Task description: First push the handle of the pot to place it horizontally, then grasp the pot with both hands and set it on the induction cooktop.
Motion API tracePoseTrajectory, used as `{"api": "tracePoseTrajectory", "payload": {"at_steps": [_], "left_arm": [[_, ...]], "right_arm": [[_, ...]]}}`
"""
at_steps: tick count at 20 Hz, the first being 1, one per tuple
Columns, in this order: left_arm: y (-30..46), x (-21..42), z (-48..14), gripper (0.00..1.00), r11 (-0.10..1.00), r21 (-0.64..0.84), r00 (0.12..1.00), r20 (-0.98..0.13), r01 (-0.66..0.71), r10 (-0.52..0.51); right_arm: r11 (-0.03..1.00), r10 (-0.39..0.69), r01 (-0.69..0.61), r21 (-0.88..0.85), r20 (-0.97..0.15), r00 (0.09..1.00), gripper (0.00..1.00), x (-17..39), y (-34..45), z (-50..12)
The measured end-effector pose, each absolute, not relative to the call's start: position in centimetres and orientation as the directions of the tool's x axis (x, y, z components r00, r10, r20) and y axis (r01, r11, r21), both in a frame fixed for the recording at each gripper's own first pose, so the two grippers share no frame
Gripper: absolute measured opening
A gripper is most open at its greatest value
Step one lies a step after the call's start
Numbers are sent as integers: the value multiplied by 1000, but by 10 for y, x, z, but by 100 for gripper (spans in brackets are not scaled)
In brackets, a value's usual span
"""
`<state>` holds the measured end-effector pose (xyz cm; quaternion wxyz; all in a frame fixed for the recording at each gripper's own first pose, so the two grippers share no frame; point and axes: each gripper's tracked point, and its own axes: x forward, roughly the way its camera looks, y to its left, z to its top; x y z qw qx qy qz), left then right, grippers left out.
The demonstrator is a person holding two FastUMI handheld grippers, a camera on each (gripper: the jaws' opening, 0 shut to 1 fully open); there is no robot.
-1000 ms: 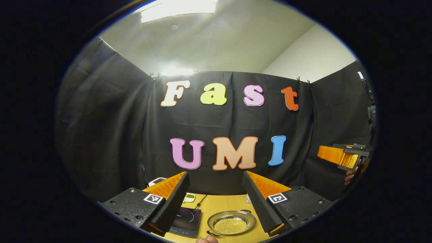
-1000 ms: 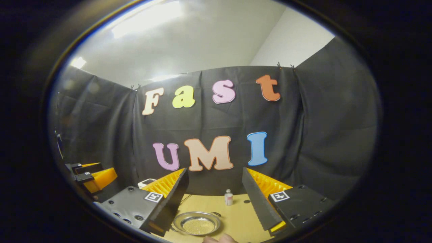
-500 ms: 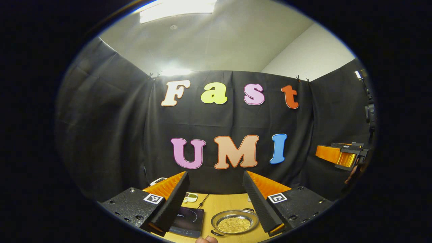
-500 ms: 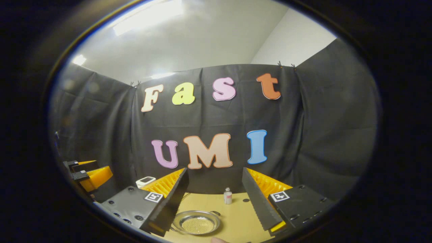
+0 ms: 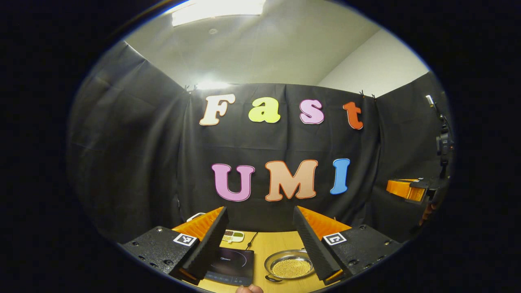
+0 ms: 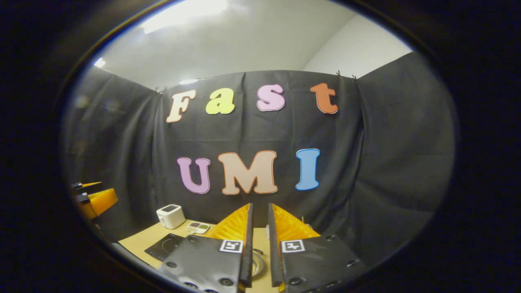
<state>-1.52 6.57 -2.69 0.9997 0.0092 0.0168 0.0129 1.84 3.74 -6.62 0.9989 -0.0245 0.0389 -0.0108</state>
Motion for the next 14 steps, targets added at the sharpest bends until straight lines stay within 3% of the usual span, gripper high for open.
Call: {"api": "tracePoseTrajectory", "payload": {"at_steps": [2, 6, 14], "left_arm": [[70, -15, -35, 96, 1000, 11, 999, -48, -25, 25], [79, -4, -55, 97, 999, 18, 997, -75, -33, 34], [85, 41, -83, 97, 998, 21, 994, -92, -54, 56]], "right_arm": [[999, -35, 34, -9, -115, 993, 9, 21, 32, -78], [999, -15, 21, 25, -218, 976, 4, 36, 29, -119], [996, 52, -28, 80, -312, 949, 0, 77, 21, -186]]}}
